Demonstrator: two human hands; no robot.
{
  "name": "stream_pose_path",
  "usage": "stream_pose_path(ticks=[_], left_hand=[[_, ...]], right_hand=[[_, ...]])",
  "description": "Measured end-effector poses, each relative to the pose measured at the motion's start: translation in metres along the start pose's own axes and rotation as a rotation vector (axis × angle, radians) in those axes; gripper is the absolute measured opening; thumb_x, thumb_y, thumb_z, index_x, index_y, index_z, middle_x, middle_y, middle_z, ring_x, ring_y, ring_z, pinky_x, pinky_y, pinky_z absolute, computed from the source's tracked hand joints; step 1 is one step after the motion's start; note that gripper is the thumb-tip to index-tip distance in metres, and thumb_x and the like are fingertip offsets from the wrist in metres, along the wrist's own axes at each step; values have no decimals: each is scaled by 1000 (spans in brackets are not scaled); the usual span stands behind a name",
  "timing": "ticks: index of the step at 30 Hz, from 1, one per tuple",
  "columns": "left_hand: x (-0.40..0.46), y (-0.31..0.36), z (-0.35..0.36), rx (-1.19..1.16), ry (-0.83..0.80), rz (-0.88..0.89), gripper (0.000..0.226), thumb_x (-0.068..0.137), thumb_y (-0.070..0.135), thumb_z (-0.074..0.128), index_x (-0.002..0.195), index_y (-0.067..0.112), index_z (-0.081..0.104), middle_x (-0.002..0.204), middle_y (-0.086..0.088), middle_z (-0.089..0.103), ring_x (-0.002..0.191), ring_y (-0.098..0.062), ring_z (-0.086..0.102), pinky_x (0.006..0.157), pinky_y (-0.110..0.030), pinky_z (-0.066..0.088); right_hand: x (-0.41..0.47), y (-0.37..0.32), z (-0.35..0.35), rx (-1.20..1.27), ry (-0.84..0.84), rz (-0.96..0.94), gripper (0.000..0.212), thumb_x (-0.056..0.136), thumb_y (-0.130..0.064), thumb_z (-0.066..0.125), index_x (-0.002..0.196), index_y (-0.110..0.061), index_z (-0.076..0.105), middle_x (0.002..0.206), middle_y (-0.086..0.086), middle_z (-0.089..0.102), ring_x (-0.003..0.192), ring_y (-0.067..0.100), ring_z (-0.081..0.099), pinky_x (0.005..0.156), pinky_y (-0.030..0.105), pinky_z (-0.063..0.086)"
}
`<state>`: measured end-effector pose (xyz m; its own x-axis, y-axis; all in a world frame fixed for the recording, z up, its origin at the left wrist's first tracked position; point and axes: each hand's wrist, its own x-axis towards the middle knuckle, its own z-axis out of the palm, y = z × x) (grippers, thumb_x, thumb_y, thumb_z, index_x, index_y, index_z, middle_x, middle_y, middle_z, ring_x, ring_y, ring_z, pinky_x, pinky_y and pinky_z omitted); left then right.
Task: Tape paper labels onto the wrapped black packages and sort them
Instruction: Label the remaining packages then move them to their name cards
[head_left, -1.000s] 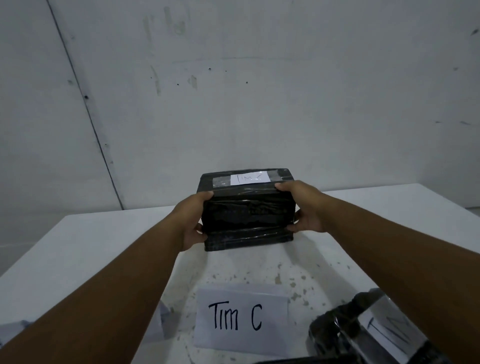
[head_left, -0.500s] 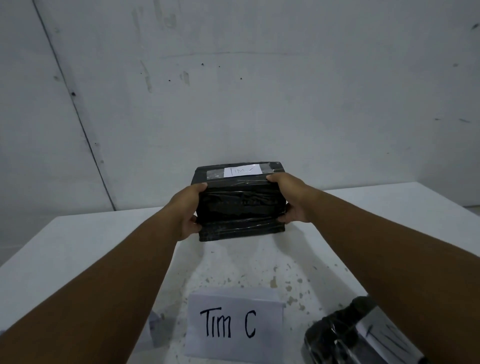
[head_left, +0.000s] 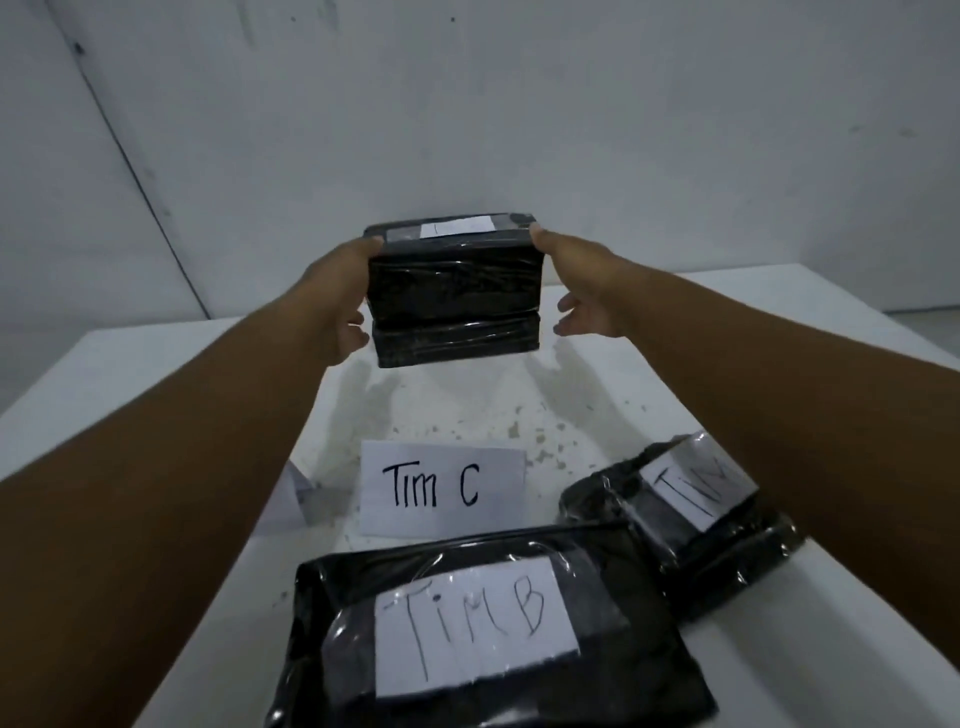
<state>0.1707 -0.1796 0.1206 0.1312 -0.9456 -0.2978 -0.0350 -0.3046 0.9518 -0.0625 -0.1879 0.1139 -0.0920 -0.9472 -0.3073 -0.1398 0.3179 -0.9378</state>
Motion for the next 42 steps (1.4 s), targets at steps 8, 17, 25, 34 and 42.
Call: stream_pose_path(ticks=[8, 17, 25, 34, 42], left_hand=[[-78, 21, 19, 113, -139, 60, 43, 94, 49, 61, 122, 17, 53, 108, -13, 60, 90, -26, 61, 95, -42, 49], [-171, -22, 4, 372, -183, 297, 36, 91, 56, 64, 119, 35, 61, 125, 0, 65, 116, -21, 61, 105, -48, 48], [-225, -103, -29, 280, 48, 299, 47, 82, 55, 76, 124, 36, 66, 134, 7, 63, 117, -12, 59, 93, -36, 47], [-250, -124, -27, 324, 244, 484, 48, 83, 36, 82, 127, 38, 62, 142, 13, 56, 137, -10, 46, 103, -32, 37], [-257, -136, -33, 617, 205, 296, 80, 74, 52, 84, 142, 35, 46, 151, -4, 46, 123, -23, 53, 92, -36, 44]], right_hand=[[-89, -5, -25, -250, 50, -180, 69, 92, -62, 61, 136, -9, 54, 141, 14, 56, 116, 31, 61, 99, 40, 54], [-232, 54, -20, -586, 132, -383, 54, 84, -68, 65, 128, -36, 59, 118, -13, 64, 95, 4, 64, 71, 25, 50], [-269, 142, 2, -538, 222, -418, 38, 90, -45, 68, 126, -37, 58, 123, -13, 53, 111, 3, 54, 92, 23, 44], [-286, 169, 17, -468, 355, -456, 47, 92, -46, 65, 135, -35, 51, 120, -16, 52, 111, 2, 49, 89, 21, 38], [-274, 157, 6, -501, 337, -487, 30, 92, -45, 67, 116, -27, 67, 100, -16, 62, 91, -1, 58, 71, 16, 42]])
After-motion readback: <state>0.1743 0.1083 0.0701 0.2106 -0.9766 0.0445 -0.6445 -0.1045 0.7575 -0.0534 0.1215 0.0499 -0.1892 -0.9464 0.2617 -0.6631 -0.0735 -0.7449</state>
